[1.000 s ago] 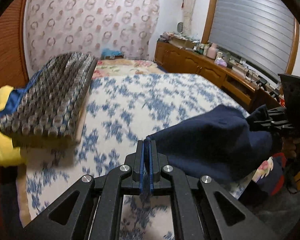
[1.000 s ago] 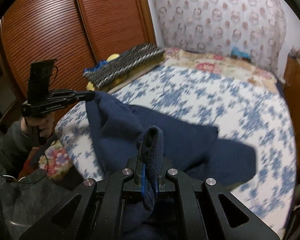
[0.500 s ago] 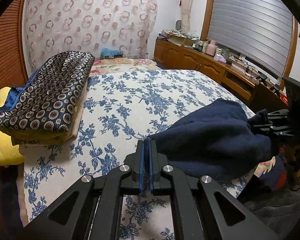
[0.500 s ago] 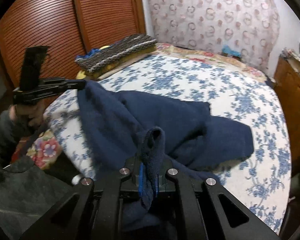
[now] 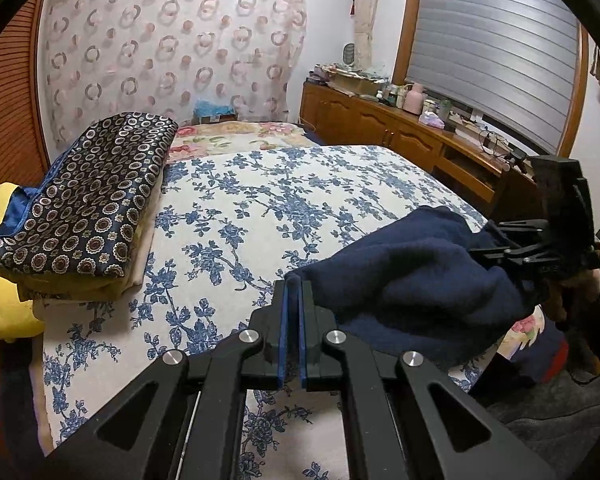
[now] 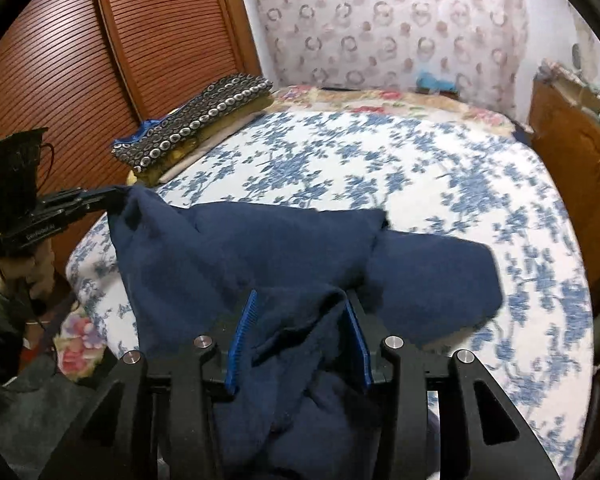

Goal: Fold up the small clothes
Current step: 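Lift the navy shirt off the bed with both grippers and hold it up, then lower the held shirt onto the bed and open both grippers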

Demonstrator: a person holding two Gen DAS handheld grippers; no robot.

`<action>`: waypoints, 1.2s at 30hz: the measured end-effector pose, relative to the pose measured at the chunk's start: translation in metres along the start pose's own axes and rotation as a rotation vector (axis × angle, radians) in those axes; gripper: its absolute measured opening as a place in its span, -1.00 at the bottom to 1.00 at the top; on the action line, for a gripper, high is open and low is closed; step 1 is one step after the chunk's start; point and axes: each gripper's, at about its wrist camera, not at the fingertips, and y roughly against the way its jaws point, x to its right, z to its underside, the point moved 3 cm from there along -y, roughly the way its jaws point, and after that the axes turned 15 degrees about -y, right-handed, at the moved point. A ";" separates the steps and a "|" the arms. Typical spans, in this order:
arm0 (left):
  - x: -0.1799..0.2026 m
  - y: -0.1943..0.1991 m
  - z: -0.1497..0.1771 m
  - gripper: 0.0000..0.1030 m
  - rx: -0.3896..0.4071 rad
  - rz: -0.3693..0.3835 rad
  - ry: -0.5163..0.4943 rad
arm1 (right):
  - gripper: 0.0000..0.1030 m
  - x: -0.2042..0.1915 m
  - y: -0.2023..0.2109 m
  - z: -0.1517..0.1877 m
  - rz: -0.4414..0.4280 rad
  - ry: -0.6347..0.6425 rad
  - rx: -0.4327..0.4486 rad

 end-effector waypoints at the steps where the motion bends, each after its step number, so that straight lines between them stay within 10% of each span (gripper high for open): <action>1: 0.000 0.000 0.000 -0.91 0.000 0.001 0.001 | -0.15 0.002 -0.007 0.000 -0.008 -0.004 -0.014; 9: -0.001 0.003 -0.003 -0.91 0.019 0.021 0.008 | -0.83 -0.004 -0.009 -0.004 -0.087 0.021 -0.006; 26: 0.019 0.149 -0.126 -0.91 0.467 0.038 -0.081 | -0.86 -0.041 0.201 -0.054 -0.083 0.189 0.560; 36: 0.017 0.200 -0.179 -0.91 0.545 -0.028 -0.170 | -0.86 -0.054 0.269 -0.054 -0.119 0.247 0.648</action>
